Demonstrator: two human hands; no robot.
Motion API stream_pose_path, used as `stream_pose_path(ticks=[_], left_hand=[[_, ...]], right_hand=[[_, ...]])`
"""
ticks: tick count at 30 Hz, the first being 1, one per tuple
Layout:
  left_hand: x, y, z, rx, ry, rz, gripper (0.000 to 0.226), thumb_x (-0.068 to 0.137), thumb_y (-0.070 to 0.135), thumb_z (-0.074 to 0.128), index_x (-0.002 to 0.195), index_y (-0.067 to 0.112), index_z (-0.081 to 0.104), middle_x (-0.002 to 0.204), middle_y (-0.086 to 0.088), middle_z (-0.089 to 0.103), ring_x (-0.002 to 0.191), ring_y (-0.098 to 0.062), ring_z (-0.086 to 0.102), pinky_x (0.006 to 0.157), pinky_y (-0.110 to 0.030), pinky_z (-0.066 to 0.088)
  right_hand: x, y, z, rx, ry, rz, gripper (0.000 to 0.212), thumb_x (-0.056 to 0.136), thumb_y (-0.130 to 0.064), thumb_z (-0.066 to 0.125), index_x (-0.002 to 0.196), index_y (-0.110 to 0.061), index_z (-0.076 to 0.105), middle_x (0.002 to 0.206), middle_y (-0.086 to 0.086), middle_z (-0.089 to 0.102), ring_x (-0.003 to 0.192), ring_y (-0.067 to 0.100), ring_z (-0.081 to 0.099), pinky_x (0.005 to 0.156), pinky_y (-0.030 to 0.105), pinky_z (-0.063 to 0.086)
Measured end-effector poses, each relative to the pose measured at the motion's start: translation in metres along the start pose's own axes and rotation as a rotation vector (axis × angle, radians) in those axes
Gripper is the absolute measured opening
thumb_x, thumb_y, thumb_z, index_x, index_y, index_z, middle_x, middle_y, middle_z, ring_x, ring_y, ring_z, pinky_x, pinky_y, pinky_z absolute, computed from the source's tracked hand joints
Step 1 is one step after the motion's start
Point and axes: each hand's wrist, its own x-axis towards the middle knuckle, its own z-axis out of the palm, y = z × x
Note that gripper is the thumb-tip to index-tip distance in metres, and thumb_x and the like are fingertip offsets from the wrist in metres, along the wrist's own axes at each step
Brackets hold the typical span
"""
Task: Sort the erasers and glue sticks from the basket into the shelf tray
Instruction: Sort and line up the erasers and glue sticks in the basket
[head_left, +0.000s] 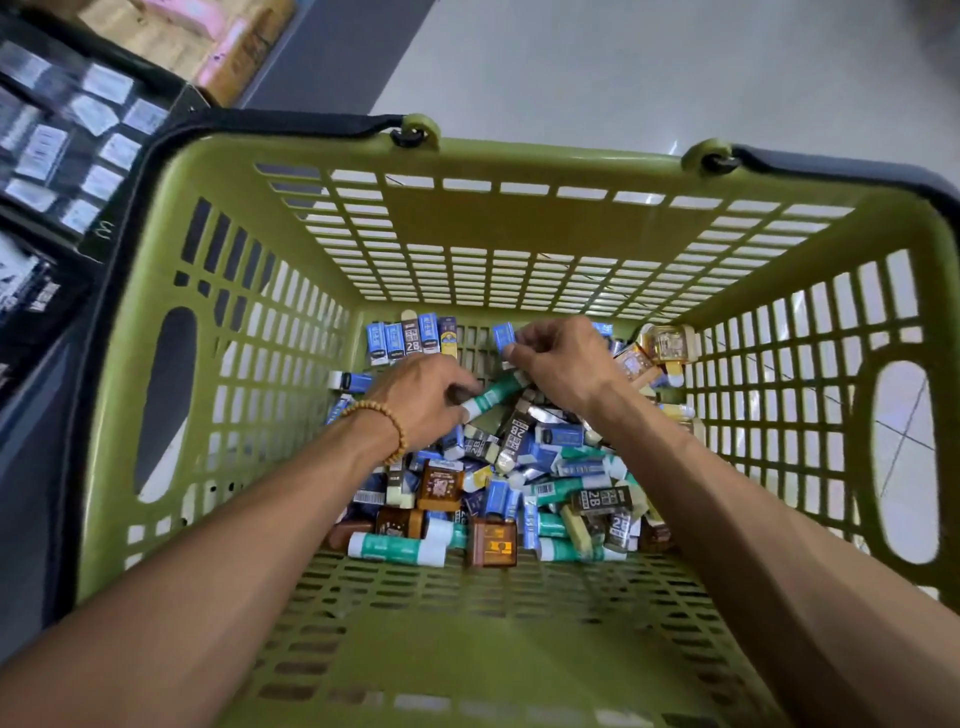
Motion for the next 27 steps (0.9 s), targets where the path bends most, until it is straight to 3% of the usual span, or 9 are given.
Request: stream_pose_path(ticks=[4, 6, 9, 12, 13, 16, 21, 23, 27], left_hand=[[-0.005, -0.008, -0.010, -0.006, 0.011, -0.019, 0.025, 0.083, 0.025, 0.074, 0.108, 0.022, 0.071, 0.078, 0.017, 0.056, 0.078, -0.008, 0.057, 0.079, -0.025, 0.052], [-0.005, -0.015, -0.010, -0.075, 0.127, -0.086, 0.022, 0.081, 0.028, 0.076, 0.102, 0.022, 0.071, 0.080, 0.016, 0.058, 0.079, -0.007, 0.059, 0.079, -0.028, 0.055], [-0.002, -0.027, -0.007, -0.003, 0.331, -0.176, 0.034, 0.080, 0.036, 0.075, 0.111, 0.027, 0.064, 0.107, 0.005, 0.061, 0.103, -0.016, 0.056, 0.089, -0.034, 0.051], [0.001, -0.035, -0.004, 0.085, 0.357, -0.195, 0.055, 0.077, 0.045, 0.075, 0.126, 0.027, 0.057, 0.124, 0.001, 0.052, 0.119, -0.020, 0.043, 0.098, -0.036, 0.042], [0.002, -0.036, -0.002, 0.102, 0.355, -0.187, 0.057, 0.077, 0.046, 0.075, 0.127, 0.026, 0.056, 0.125, 0.001, 0.052, 0.119, -0.020, 0.041, 0.098, -0.036, 0.041], [0.005, -0.037, 0.002, 0.138, 0.389, -0.155, 0.059, 0.078, 0.050, 0.073, 0.128, 0.024, 0.057, 0.121, 0.000, 0.053, 0.116, -0.021, 0.041, 0.096, -0.034, 0.042], [0.010, -0.034, 0.004, 0.203, 0.399, -0.137, 0.059, 0.078, 0.055, 0.069, 0.129, 0.028, 0.055, 0.121, 0.002, 0.052, 0.113, -0.022, 0.040, 0.092, -0.036, 0.041], [0.011, -0.033, 0.005, 0.212, 0.411, -0.117, 0.057, 0.079, 0.054, 0.069, 0.129, 0.030, 0.056, 0.119, 0.003, 0.052, 0.111, -0.023, 0.041, 0.090, -0.038, 0.041], [0.009, -0.040, 0.005, 0.177, 0.413, -0.075, 0.050, 0.082, 0.044, 0.070, 0.127, 0.027, 0.059, 0.120, 0.004, 0.054, 0.111, -0.021, 0.040, 0.093, -0.038, 0.041]], right_hand=[[0.014, -0.012, 0.014, 0.010, 0.033, 0.013, 0.022, 0.091, -0.025, 0.072, 0.083, -0.004, 0.073, 0.079, 0.012, 0.073, 0.073, 0.030, 0.067, 0.065, 0.037, 0.055], [0.022, -0.018, 0.021, -0.027, 0.065, 0.008, 0.021, 0.089, -0.026, 0.074, 0.083, -0.006, 0.074, 0.083, 0.012, 0.074, 0.082, 0.029, 0.070, 0.074, 0.041, 0.058], [0.029, -0.022, 0.030, -0.147, 0.038, -0.004, 0.026, 0.090, -0.026, 0.072, 0.070, -0.010, 0.071, 0.072, 0.006, 0.071, 0.072, 0.025, 0.067, 0.058, 0.029, 0.052], [0.030, -0.022, 0.039, -0.185, 0.071, -0.008, 0.027, 0.088, -0.032, 0.074, 0.066, -0.022, 0.063, 0.062, -0.005, 0.060, 0.056, 0.009, 0.056, 0.040, 0.010, 0.031], [0.031, -0.021, 0.041, -0.188, 0.086, -0.013, 0.023, 0.087, -0.032, 0.075, 0.069, -0.022, 0.066, 0.064, -0.005, 0.062, 0.056, 0.006, 0.056, 0.042, 0.009, 0.034], [0.031, -0.020, 0.047, -0.211, 0.131, -0.020, 0.012, 0.090, -0.024, 0.068, 0.085, -0.014, 0.072, 0.085, 0.007, 0.073, 0.074, 0.022, 0.068, 0.067, 0.028, 0.058], [0.029, -0.015, 0.045, -0.253, 0.175, -0.036, 0.014, 0.092, -0.013, 0.062, 0.094, -0.010, 0.075, 0.090, 0.011, 0.074, 0.080, 0.025, 0.070, 0.075, 0.037, 0.061], [0.027, -0.015, 0.042, -0.220, 0.155, -0.034, 0.009, 0.090, -0.012, 0.065, 0.090, -0.011, 0.074, 0.089, 0.010, 0.074, 0.079, 0.024, 0.069, 0.073, 0.033, 0.060], [0.028, -0.018, 0.049, -0.134, 0.059, 0.011, 0.003, 0.087, -0.008, 0.070, 0.085, -0.010, 0.070, 0.073, -0.001, 0.064, 0.062, 0.008, 0.059, 0.043, 0.005, 0.039]])
